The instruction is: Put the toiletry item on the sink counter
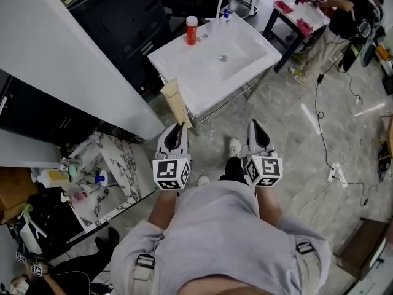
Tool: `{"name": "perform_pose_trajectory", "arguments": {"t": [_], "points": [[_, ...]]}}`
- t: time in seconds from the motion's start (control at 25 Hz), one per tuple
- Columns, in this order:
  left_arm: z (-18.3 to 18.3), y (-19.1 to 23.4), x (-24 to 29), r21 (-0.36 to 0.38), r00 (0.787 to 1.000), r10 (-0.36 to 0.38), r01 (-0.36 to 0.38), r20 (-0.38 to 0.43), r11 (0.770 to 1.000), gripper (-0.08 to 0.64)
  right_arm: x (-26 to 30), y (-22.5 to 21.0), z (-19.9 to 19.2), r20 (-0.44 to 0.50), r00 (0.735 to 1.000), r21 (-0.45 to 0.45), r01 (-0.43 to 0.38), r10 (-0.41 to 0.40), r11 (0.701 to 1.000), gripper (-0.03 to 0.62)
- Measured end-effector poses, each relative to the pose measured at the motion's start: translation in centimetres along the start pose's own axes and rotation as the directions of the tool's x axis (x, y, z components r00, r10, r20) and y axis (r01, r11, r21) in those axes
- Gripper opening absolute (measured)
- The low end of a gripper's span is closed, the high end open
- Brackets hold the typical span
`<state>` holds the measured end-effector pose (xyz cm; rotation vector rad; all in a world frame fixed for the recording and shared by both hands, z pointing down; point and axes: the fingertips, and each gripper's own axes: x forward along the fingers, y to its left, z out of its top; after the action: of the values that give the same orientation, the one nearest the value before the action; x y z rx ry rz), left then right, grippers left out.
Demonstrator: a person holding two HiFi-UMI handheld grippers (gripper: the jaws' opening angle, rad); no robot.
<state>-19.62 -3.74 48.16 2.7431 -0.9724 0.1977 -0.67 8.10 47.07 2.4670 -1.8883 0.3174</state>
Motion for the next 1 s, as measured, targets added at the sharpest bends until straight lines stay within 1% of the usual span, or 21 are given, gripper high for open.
{"name": "perform_pose_trajectory", "arguments": {"t": [0.2, 0.4, 0.52, 0.68, 0.88, 1.0], "points": [[0.7, 0.3, 2.1, 0.009, 1.000, 0.028, -0.028, 0.008, 1.000, 0.035, 3.0, -1.2, 0.3, 0.005, 0.999, 0.010, -0.033, 0.033, 0.999, 0.005], [0.7, 1.0, 4.9, 0.007, 0.996, 0.091, -0.091, -0.002, 0.996, 0.035, 7.0, -2.8, 0.9, 0.015, 0.996, 0.016, -0.091, 0.091, 0.996, 0.005], [1.2, 0.5, 7.6, 0.004, 0.993, 0.117, -0.117, 0.000, 0.993, 0.035, 9.7, -4.9, 1.7, 0.018, 0.993, 0.010, -0.119, 0.119, 0.993, 0.005], [2.2, -0.1, 11.4, -0.004, 0.987, 0.163, -0.163, 0.002, 0.987, 0.035, 13.1, -8.1, 2.4, -0.002, 0.988, 0.015, -0.155, 0.155, 0.988, 0.005], [3.6, -1.7, 16.4, -0.023, 0.973, 0.231, -0.230, 0.010, 0.973, 0.035, 17.7, -12.5, 3.8, -0.019, 0.975, -0.002, -0.222, 0.222, 0.975, 0.003], [4.3, -2.4, 19.5, -0.043, 0.962, 0.274, -0.274, 0.006, 0.961, 0.035, 21.0, -14.8, 5.1, -0.025, 0.962, -0.012, -0.273, 0.273, 0.962, 0.003]]}}
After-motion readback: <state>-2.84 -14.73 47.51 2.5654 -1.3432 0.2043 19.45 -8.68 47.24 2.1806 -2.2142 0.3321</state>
